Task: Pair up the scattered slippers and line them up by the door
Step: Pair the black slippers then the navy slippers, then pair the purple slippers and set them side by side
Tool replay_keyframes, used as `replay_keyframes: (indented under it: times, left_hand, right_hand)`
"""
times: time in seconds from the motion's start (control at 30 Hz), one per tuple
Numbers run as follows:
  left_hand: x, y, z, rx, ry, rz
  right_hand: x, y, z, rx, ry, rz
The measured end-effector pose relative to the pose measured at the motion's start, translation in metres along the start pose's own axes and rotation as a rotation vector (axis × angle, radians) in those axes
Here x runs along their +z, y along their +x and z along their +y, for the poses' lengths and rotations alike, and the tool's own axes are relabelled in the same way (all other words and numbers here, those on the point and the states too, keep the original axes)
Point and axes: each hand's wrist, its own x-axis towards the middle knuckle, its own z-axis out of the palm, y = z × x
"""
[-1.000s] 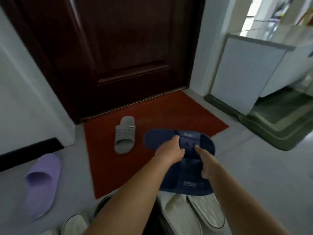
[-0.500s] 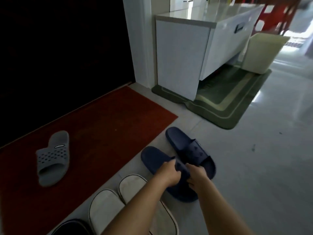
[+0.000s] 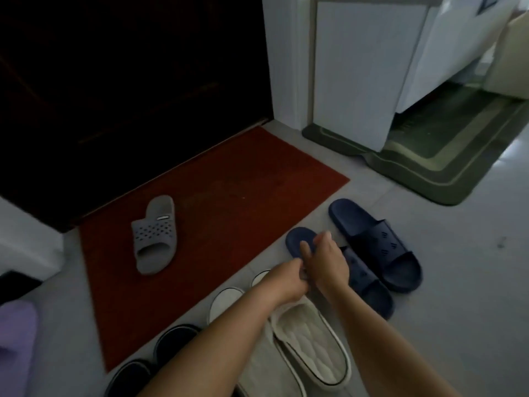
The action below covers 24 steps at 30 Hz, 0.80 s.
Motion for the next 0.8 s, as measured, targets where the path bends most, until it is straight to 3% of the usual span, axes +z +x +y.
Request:
replay_keyframes:
  times: [0.13,0.33,0.43,0.6,0.8]
  left_hand:
    - [-0.044,-0.045,-0.075,-0.156,-0.12,0.095]
    - [-0.103,-0.161,-0.231,-0.412,-0.224,0.412]
    - [-0.109,-0.222,-0.288,-0.517,-0.324,0.545]
    - [-0.102,-0.288,-0.352,-0.663,-0.384,0.587]
    - [-0.092,-0.288,-0.415,-0.763,-0.411,0.6]
  right_hand:
    - [0.056,-0.025,-0.065,-0.211,0.067,-0.173]
    - [0.146,-0.083,-0.141,-0.402,0.075,-0.511]
    - [0.183,-0.117,-0.173,-0.497,0.021,-0.6]
    - [0.232,-0.172,-0.218,-0.634,0.0,-0.7]
    - [0.269,-0.201,-0.231,-0.723,-0.087,-0.78]
